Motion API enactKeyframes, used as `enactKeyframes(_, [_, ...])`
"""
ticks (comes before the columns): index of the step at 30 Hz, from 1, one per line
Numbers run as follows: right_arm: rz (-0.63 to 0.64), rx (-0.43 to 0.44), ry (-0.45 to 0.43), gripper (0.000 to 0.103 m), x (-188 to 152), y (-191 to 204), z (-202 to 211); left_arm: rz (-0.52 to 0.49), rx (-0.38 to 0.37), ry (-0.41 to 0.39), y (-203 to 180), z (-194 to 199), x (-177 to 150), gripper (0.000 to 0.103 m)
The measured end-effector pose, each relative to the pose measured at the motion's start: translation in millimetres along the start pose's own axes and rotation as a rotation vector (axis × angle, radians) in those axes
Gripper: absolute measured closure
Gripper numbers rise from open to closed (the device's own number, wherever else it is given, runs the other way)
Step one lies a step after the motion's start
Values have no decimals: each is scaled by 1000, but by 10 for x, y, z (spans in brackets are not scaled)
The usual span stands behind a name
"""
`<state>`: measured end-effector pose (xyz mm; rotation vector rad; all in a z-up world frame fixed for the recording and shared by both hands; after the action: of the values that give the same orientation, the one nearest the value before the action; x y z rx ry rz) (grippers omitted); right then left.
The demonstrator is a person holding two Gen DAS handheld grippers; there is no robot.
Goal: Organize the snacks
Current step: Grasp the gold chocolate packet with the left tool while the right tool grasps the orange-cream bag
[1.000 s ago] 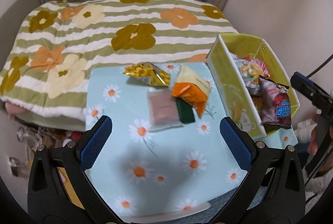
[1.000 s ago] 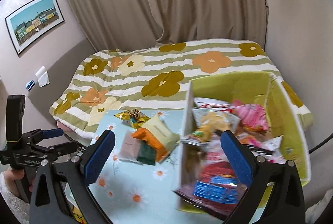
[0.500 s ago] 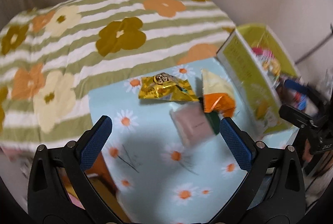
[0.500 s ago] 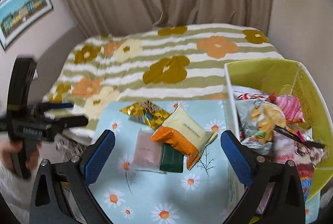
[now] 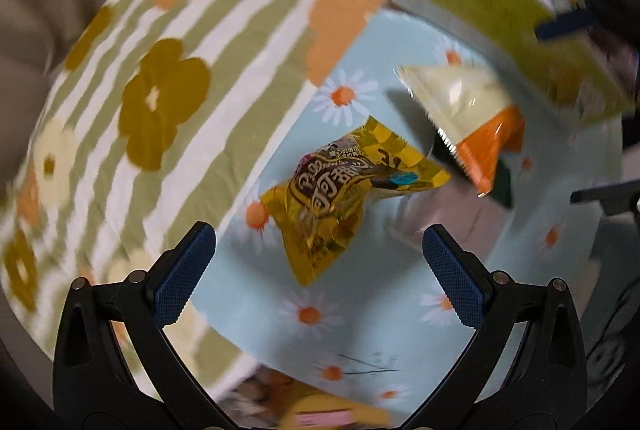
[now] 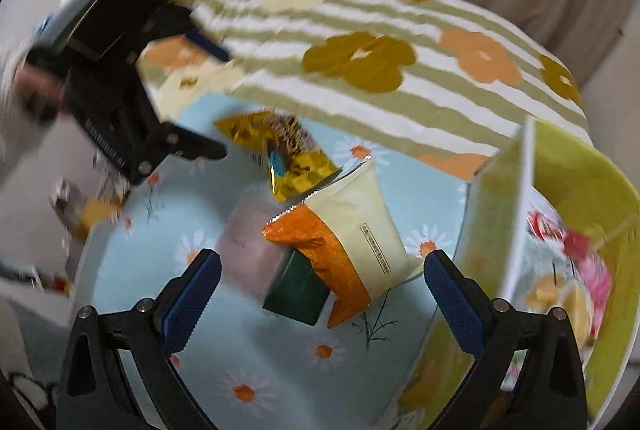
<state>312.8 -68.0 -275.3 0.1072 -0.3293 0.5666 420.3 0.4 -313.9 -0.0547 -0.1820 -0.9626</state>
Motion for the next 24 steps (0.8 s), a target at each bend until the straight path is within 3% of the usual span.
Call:
enactKeyframes(3, [59, -10, 57, 2, -8, -32, -136, -127, 9, 39, -74, -206, 105, 0])
enactKeyframes(8, [130, -25, 153, 2, -44, -120, -330, -231, -26, 88, -198, -430, 191, 0])
enactKeyframes(10, [156, -34, 191, 2, -60, -152, -384, -267, -22, 102, -234, -510, 195, 6])
enactKeyframes(15, [218, -61, 255, 2, -87, -242, -512, -268, -59, 119, -257, -616, 196, 16])
enactKeyframes(19, [268, -86, 291, 2, -101, -265, -572, -259, -83, 134, -260, -682, 148, 36])
enactKeyframes(24, [342, -100, 286, 2, -93, -232, -563, -255, -105, 108, -295, -673, 104, 40])
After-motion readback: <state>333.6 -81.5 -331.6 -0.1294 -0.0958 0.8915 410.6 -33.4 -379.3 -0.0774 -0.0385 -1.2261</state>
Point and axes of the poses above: each gripper's, at about its wrist camera, not at the fingertips, and z roughly against the way its jaws point, y to its left, x to its top, the point moved 9 cm from there along -z, roughly the way its jaws point, and after that the axes turned 4 degrees about z, right-handed, at the moved point
